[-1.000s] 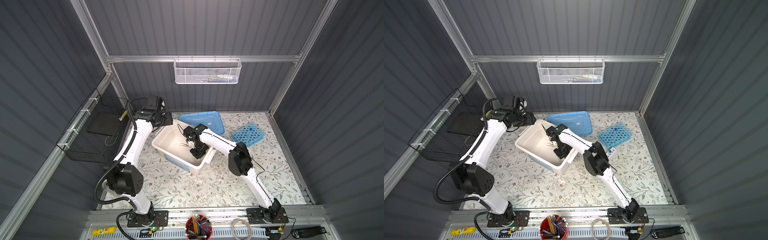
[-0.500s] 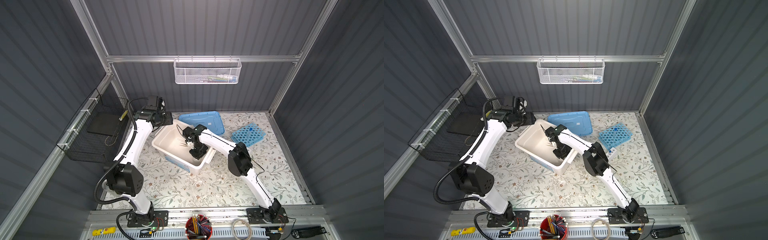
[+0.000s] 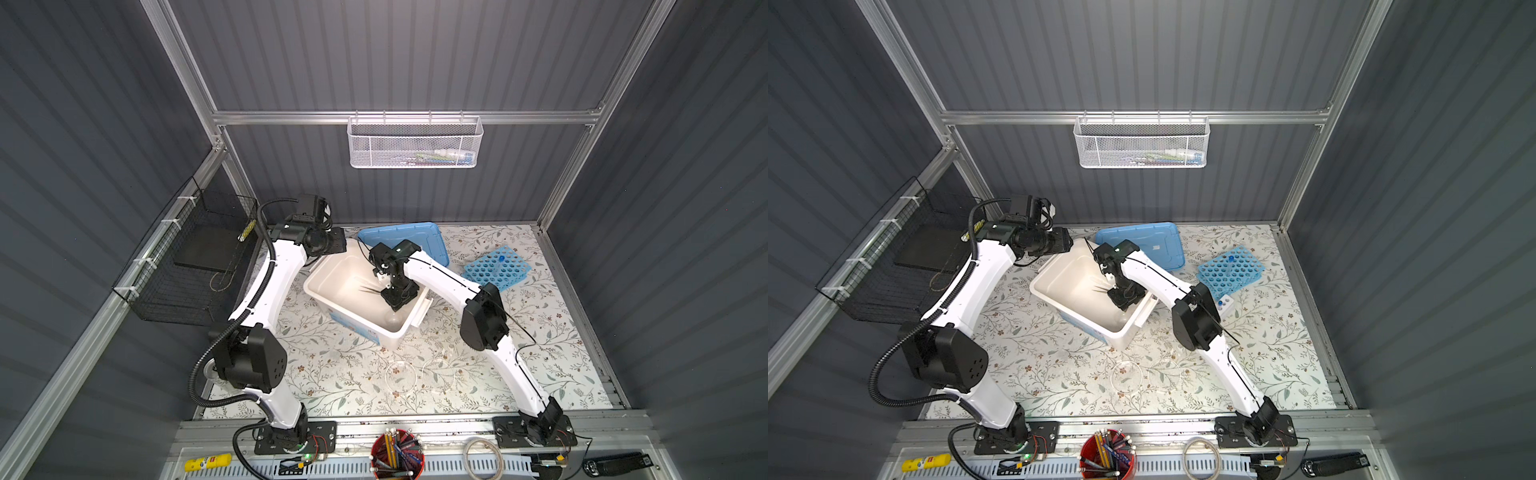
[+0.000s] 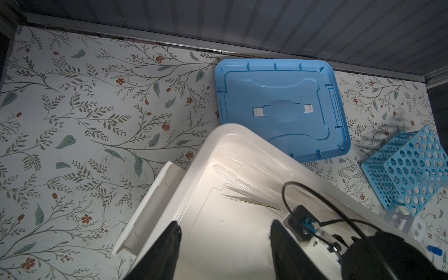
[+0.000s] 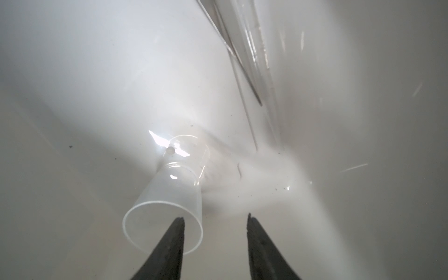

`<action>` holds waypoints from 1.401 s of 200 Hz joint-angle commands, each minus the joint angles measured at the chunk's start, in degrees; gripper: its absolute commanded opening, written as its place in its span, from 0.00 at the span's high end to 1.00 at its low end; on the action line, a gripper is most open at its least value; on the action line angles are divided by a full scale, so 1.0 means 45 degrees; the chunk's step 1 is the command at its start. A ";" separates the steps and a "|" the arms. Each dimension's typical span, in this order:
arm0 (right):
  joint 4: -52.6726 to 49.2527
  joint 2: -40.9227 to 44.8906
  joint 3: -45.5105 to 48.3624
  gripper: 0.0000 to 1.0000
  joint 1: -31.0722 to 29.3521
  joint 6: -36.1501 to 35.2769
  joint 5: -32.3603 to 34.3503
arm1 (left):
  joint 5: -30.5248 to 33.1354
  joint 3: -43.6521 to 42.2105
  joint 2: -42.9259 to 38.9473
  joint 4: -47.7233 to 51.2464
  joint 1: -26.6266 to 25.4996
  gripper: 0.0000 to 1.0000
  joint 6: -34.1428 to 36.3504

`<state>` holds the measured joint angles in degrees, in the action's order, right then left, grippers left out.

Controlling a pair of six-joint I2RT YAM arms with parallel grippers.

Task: Organize the chemistry lab equipment
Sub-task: 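Lower the clear cup into the white bin and open the right gripper, then lift the right gripper out of the bin and move it toward the glass dishes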

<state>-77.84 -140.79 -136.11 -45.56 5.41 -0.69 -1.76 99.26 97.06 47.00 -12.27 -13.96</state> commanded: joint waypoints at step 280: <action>0.2664 1.3184 1.2236 0.43 0.0322 0.7292 0.1622 | -0.0530 0.0078 -0.2024 0.3493 -0.3184 0.38 -0.0268</action>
<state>-65.65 -84.38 -90.56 -43.90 28.93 6.22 -4.45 98.63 89.84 59.40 -24.69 -14.20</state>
